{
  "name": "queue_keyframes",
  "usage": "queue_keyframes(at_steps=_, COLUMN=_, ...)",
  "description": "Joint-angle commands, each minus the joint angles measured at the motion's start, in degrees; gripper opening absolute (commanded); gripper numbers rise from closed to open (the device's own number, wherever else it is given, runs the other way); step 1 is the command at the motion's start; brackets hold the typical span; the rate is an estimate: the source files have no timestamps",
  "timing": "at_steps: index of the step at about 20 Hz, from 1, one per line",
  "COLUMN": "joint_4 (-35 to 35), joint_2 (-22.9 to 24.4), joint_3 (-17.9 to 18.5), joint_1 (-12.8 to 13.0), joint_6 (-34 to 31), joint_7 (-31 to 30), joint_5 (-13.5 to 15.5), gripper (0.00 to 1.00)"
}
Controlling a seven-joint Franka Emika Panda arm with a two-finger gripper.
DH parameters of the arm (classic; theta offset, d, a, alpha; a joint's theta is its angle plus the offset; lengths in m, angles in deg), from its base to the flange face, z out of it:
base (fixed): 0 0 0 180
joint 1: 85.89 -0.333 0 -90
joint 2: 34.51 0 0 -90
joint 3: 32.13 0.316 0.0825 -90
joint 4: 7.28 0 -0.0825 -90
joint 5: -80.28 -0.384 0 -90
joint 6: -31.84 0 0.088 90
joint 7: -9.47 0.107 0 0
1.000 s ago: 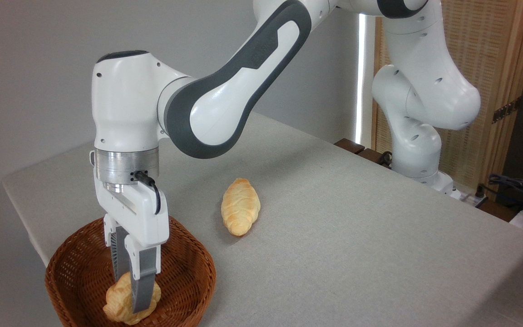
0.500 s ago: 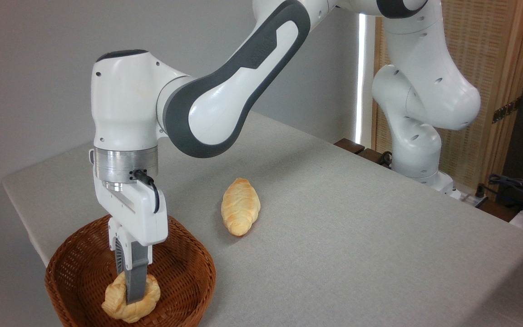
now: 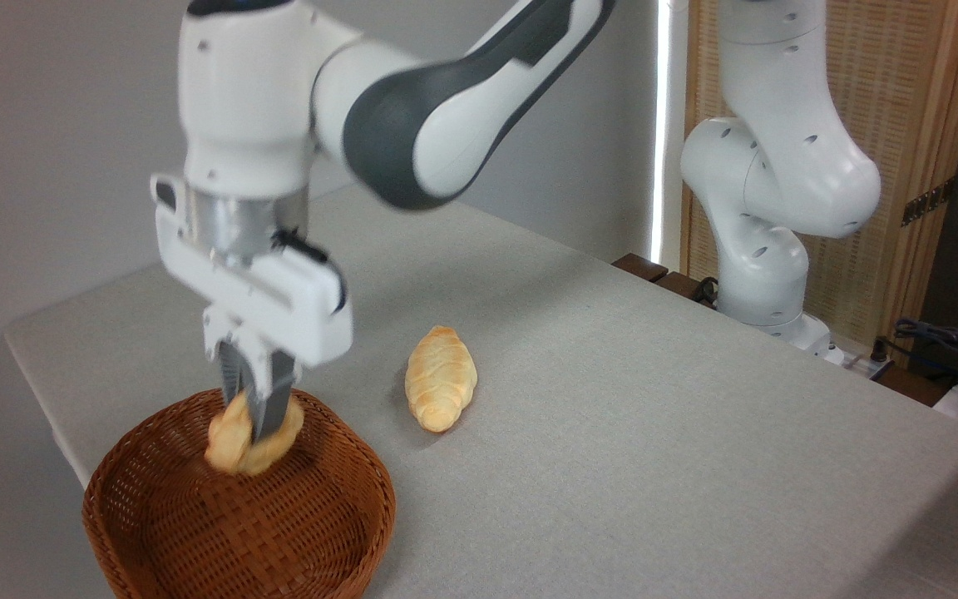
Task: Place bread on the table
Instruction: 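Lift the round roll out of the basket and carry it over the table, then lower the round roll beside the elongated roll and open the gripper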
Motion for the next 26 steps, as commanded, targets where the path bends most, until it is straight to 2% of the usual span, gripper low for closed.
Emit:
queue_keyframes(at_steps=1, joint_4=2.7, joint_2=5.3, joint_3=1.4, joint_1=-1.2, joint_6=-9.3, joint_7=1.4, joint_5=5.7, gripper=0.0)
queue_keyframes(at_steps=3, joint_4=5.7, joint_2=7.6, joint_3=1.5, joint_1=-1.2, joint_6=-13.2, joint_7=5.0, joint_5=5.7, gripper=0.0)
queue_keyframes(at_steps=7, joint_4=18.2, joint_2=16.7, joint_3=1.9, joint_1=-1.2, joint_6=-13.5, joint_7=15.1, joint_5=5.5, gripper=0.08)
queue_keyframes(at_steps=9, joint_4=22.4, joint_2=18.8, joint_3=3.6, joint_1=-1.2, joint_6=-13.8, joint_7=20.1, joint_5=5.3, gripper=0.33)
queue_keyframes(at_steps=10, joint_4=24.0, joint_2=19.1, joint_3=3.8, joint_1=-1.1, joint_6=-13.8, joint_7=21.8, joint_5=5.3, gripper=0.76)
queue_keyframes(at_steps=11, joint_4=24.6, joint_2=19.1, joint_3=3.9, joint_1=-1.1, joint_6=-13.8, joint_7=22.1, joint_5=5.3, gripper=0.84)
queue_keyframes(at_steps=12, joint_4=25.2, joint_2=18.8, joint_3=3.9, joint_1=-1.1, joint_6=-13.7, joint_7=22.1, joint_5=5.3, gripper=0.87)
queue_keyframes(at_steps=13, joint_4=25.3, joint_2=18.5, joint_3=3.9, joint_1=-1.1, joint_6=-13.7, joint_7=22.0, joint_5=5.3, gripper=1.0)
queue_keyframes(at_steps=26, joint_4=25.4, joint_2=16.9, joint_3=4.9, joint_1=-1.2, joint_6=-13.7, joint_7=22.1, joint_5=5.3, gripper=1.0)
